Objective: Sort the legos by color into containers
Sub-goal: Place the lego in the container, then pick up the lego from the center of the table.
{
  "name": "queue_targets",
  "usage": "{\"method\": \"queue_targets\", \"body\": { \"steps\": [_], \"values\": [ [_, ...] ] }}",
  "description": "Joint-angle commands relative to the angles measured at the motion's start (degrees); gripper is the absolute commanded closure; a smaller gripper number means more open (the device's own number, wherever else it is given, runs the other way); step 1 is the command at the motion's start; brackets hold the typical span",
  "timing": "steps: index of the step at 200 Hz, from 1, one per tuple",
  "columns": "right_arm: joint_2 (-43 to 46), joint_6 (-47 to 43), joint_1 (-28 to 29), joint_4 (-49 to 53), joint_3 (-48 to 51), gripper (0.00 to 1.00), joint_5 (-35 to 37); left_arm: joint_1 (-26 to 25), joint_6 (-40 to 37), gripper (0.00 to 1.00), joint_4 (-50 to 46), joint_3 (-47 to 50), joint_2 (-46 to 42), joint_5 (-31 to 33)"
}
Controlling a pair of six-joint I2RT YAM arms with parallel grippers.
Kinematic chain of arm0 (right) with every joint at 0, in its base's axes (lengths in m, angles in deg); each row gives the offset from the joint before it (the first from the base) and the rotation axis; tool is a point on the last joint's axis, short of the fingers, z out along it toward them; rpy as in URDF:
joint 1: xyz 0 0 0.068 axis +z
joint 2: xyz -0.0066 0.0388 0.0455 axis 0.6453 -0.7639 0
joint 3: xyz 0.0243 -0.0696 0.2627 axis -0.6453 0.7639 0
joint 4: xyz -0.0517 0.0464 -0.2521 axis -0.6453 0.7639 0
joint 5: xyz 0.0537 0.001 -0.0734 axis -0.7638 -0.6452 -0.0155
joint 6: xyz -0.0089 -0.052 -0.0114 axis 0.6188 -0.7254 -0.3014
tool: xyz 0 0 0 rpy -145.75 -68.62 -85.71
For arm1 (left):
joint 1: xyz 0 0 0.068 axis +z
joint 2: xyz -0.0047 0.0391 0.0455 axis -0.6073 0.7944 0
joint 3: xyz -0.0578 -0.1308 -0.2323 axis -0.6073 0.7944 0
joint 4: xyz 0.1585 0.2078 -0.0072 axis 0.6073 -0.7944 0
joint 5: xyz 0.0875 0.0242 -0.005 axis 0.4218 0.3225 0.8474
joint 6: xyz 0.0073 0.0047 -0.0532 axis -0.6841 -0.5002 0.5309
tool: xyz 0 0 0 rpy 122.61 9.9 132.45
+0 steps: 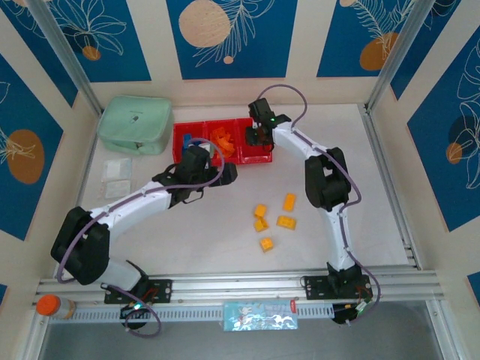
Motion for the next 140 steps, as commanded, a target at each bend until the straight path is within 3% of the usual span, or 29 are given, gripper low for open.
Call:
{"method": "queue_targets", "body": {
  "steps": [1, 68, 140],
  "values": [
    [-1.56, -1.03, -0.92, 3.06, -4.98, 0.57, -1.38, 0.73, -1.18, 0.01, -0.44, -1.41, -0.04, -1.56],
    [6.98, -1.97, 0.94, 0.53, 0.56, 0.51, -5.04, 0.7, -1.14, 0.01, -0.64, -0.9, -2.13, -3.25],
    [26.3, 2.13, 3.39, -4.23, 24.46, 0.51, -6.73, -0.38, -0.3, 0.01, -1.01, 4.68, -7.49, -6.09]
  ]
}}
